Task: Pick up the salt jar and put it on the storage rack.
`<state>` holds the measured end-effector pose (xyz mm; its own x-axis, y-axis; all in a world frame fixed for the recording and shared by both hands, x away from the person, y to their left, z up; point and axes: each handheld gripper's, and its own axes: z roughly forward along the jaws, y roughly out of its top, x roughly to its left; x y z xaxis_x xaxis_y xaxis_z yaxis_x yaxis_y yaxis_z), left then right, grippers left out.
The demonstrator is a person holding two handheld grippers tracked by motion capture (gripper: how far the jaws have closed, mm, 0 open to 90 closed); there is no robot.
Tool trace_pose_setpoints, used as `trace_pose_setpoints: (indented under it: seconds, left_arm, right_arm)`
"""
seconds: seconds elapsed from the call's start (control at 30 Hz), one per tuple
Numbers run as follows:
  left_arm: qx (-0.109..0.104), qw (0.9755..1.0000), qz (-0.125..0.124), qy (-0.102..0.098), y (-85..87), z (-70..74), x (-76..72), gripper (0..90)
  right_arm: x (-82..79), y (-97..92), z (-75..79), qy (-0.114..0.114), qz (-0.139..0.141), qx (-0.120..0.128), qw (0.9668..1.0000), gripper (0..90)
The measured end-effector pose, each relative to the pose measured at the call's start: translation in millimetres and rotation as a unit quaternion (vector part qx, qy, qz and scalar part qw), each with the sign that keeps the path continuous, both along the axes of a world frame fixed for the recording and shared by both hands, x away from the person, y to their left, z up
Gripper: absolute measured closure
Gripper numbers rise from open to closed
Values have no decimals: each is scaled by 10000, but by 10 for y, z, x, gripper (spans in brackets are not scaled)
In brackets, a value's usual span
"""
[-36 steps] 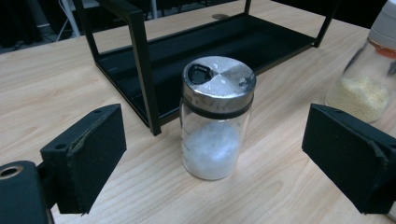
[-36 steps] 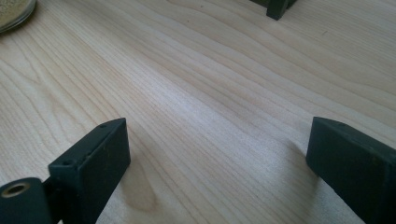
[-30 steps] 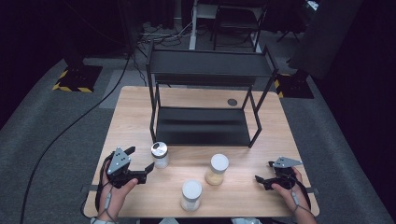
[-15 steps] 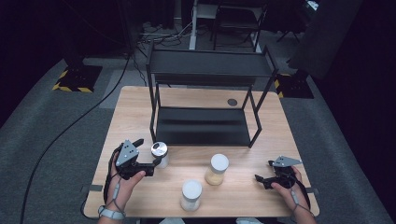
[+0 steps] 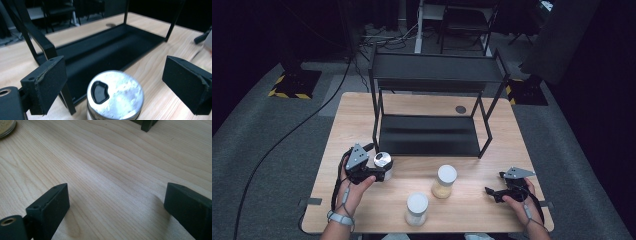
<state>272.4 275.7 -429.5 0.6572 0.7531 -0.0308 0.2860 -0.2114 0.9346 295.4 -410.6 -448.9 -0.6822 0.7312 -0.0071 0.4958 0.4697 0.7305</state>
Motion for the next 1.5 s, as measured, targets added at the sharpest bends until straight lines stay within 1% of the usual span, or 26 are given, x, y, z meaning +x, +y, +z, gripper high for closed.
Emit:
trace_pose_setpoints:
  seconds: [0.03,0.07,0.13,0.17,0.23,0.3,0.37,0.43,0.47,0.5,0.57,0.6,0.63,0.67,0.7,0.73,0.77,0.87,0.93,1.0,1.13,1.2,1.3,1.37,1.4,1.5]
  left_arm:
    - [-7,10000,-15,49,0,-8,19,51]
    - [-7,10000,-15,49,0,-8,19,52]
    - [-16,9999,-59,114,-4,-15,53,56]
    - [47,9999,-62,135,-21,-12,69,63]
    - [95,9997,-57,228,-41,-13,104,69]
    - [199,9990,-83,384,-53,-21,166,84]
    - [220,9989,-107,412,-52,-24,179,101]
    - [277,9982,-115,517,-60,-25,205,115]
    - [340,9974,-153,622,-54,-32,245,131]
    - [340,9974,-153,622,-54,-32,245,140]
    - [355,9967,-157,713,-61,-41,266,140]
    - [434,9957,-195,797,-72,-43,296,152]
    - [434,9957,-195,797,-72,-43,296,173]
    - [398,9962,-165,754,-71,-81,279,173]
    - [316,9963,-152,780,-56,-119,279,208]
    - [294,9957,-142,869,-46,-134,296,216]
    - [291,9953,-178,906,-30,-143,315,217]
    - [330,9954,-198,883,-37,-139,311,224]
    - [370,9953,-286,853,-41,-150,317,270]
    - [496,9955,-262,769,-76,-139,289,291]
    - [556,9955,-257,720,-90,-136,276,295]
    - [665,9953,-285,648,-118,-120,260,296]
    - [768,9947,-281,629,-150,-89,246,297]
    - [799,9943,-280,648,-160,-73,245,297]
    - [712,9944,-296,723,-150,-59,253,298]
    - [673,9948,-313,696,-143,-32,246,298]
  right_arm:
    - [0,0,0,0,0,0,10000,63]
    - [1,0,1,2,-1,0,10000,63]
    - [1,0,0,2,0,0,10000,63]
    - [1,0,1,4,-1,0,10000,63]
    - [3,0,1,5,-2,0,10000,63]
    - [3,0,1,5,-2,0,10000,63]
    - [3,0,1,4,-2,0,10000,63]
    - [3,0,1,5,-1,0,10000,63]
    - [6,-1,1,5,-1,0,10000,63]
    - [6,-1,1,5,-1,0,10000,63]
    - [9,-1,2,8,-2,-2,10000,63]
    - [9,-1,2,7,-3,-2,10000,63]
    - [9,-1,2,7,-3,-2,10000,63]
    - [9,-1,2,8,-3,-2,10000,63]
    - [10,-1,3,9,-3,-2,10000,63]
    - [10,-1,3,9,-2,-2,10000,63]
    - [10,-1,2,8,-2,-3,10000,63]
    - [10,-1,3,9,-1,-3,10000,63]
    - [11,-2,3,11,1,-2,10000,63]
    - [11,-2,3,11,3,-3,10000,63]
    - [11,-2,3,10,3,-4,10000,63]
    - [11,-2,3,10,3,-4,10000,63]
    - [12,-2,4,12,2,-4,10000,63]
    - [12,-2,4,11,3,-4,10000,63]
    - [12,-2,4,11,3,-4,10000,63]
    - [12,-2,4,12,2,-4,10000,63]
